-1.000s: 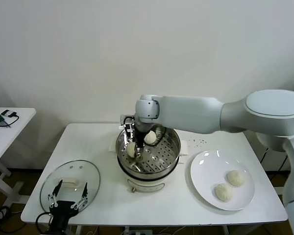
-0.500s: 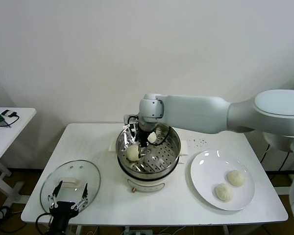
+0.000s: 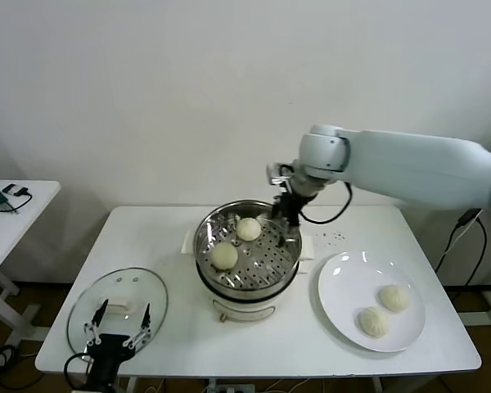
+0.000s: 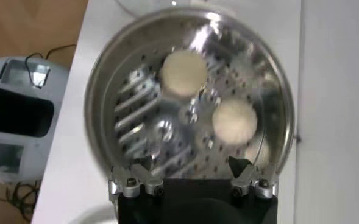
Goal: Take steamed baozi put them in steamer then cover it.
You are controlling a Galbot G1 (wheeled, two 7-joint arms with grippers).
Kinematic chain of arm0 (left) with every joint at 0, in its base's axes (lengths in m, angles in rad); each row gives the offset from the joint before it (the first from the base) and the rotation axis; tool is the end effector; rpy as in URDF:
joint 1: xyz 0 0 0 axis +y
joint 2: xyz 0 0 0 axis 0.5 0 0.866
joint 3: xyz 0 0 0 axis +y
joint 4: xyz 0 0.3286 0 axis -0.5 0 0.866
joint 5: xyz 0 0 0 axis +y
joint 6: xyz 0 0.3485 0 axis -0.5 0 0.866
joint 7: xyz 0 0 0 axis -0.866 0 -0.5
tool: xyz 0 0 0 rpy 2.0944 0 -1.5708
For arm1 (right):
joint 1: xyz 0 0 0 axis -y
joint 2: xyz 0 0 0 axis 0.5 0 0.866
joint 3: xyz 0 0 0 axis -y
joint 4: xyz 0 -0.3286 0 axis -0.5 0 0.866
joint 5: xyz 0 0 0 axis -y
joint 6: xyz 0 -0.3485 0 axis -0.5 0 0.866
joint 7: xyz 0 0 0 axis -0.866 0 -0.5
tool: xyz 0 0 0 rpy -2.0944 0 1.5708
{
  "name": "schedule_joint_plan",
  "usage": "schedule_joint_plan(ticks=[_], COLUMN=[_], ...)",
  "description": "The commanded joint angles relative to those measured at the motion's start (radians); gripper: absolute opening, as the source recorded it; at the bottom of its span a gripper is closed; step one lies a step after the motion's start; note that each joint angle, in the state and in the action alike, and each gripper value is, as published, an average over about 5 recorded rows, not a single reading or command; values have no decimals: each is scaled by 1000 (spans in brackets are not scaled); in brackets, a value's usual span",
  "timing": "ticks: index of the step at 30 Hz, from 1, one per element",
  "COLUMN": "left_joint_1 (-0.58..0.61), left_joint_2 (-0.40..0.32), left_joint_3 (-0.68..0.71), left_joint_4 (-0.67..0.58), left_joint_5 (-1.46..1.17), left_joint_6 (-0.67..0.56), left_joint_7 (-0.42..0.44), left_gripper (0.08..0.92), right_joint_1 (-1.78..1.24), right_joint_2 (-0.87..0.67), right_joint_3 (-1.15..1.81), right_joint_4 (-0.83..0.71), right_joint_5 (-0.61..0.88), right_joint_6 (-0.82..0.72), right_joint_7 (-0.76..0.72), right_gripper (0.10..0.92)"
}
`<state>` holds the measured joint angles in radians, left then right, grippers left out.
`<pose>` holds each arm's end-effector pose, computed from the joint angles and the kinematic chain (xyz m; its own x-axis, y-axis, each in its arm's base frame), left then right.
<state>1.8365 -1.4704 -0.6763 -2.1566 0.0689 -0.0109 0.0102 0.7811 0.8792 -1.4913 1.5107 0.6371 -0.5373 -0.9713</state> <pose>0.1093 0.0576 -0.2959 -0.9819 -0.0583 0.1803 -0.0131 0.9702 0.2420 0.4921 0.0190 -0.0250 -0.1326 -0.2172 0.9671 -0.9856 -0.0740 -0.1518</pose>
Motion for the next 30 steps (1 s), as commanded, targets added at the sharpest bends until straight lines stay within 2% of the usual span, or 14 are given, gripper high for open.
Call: schedule_joint_plan(ticks=[1, 13, 19, 30], left_joint_1=[-1, 7, 8, 8], left_joint_2=[-2, -6, -10, -21], left_joint_3=[-2, -12, -14, -17], left_joint_4=[5, 11, 13, 20], left_joint_5=[7, 9, 19, 34], left_joint_6=[-1, -2, 1, 6], left_joint_7=[0, -1, -1, -1], left_gripper=[823, 823, 823, 823], right_joint_1=[-13, -386, -561, -652], right_joint_2=[-328, -465, -461, -374], right_joint_3=[-44, 69, 192, 263], right_joint_4=[123, 106, 81, 9], right_joint_5=[-218, -460, -502, -523], right_joint_6=[46, 77, 83, 92], right_joint_7=[-60, -55, -53, -40], right_gripper=[823, 823, 823, 823])
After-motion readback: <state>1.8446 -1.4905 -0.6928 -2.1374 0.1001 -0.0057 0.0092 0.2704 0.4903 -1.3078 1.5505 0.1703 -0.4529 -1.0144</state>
